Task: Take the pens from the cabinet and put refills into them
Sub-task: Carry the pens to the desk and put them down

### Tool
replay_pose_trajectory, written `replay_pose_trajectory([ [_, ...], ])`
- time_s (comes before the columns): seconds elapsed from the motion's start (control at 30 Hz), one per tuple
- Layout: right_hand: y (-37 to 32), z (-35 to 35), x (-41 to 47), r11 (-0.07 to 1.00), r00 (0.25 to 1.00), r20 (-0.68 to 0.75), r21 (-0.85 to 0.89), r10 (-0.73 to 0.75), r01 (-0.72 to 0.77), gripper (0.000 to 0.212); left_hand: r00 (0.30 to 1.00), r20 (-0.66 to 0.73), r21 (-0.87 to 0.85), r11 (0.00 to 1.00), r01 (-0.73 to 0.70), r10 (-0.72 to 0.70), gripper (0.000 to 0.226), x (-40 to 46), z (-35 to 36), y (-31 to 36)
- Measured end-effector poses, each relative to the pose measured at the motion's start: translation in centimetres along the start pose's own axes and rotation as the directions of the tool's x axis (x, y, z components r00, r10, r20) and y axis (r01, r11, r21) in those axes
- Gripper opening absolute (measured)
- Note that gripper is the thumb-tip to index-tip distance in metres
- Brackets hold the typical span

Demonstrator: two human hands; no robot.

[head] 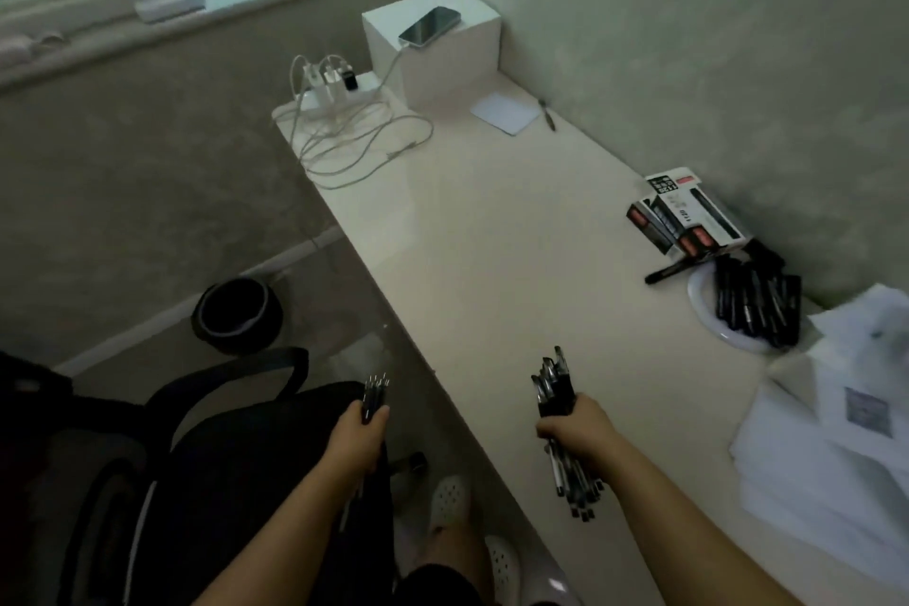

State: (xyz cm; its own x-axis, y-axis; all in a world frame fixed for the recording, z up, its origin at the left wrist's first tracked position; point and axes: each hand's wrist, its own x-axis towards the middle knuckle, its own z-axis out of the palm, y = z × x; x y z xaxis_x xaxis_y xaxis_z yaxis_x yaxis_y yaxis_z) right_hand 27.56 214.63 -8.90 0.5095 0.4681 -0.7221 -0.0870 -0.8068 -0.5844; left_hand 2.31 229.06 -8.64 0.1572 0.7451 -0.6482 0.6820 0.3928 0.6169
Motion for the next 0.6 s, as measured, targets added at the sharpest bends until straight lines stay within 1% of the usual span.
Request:
replay_pose_trajectory([
  [0.1,-0.5,-1.2,1.3,0.998,0.994,-0.09,0.042,0.054,-0.051,0.045,0.994,0.073,0.137,0.986,-0.093,0.084,0.017,3.6,2.2,4.3],
  [0.2,-1.4,-2.0,2.8,0.99,0.98,-0.167,0.111,0.106,-0.088,0.046,0.974,0.162,0.218,0.957,-0.192,0.159,0.024,7.1,4.8,8.9],
  [0.37,-3.6,-2.4,5.6,0.969,0.945,-0.262,0.2,0.195,-0.145,0.045,0.926,0.332,0.33,0.897,-0.293,0.18,0.028,12.4,8.2,15.2],
  [0.47,-4.6,-2.4,6.9,0.951,0.92,-0.303,0.254,0.25,-0.175,0.046,0.884,0.4,0.403,0.82,-0.406,0.241,0.025,14.6,9.4,18.0],
  [0.6,-5.2,-2.3,7.3,0.926,0.864,-0.373,0.297,0.339,-0.235,0.05,0.856,0.417,0.509,0.702,-0.499,0.306,0.024,16.0,10.6,19.8],
])
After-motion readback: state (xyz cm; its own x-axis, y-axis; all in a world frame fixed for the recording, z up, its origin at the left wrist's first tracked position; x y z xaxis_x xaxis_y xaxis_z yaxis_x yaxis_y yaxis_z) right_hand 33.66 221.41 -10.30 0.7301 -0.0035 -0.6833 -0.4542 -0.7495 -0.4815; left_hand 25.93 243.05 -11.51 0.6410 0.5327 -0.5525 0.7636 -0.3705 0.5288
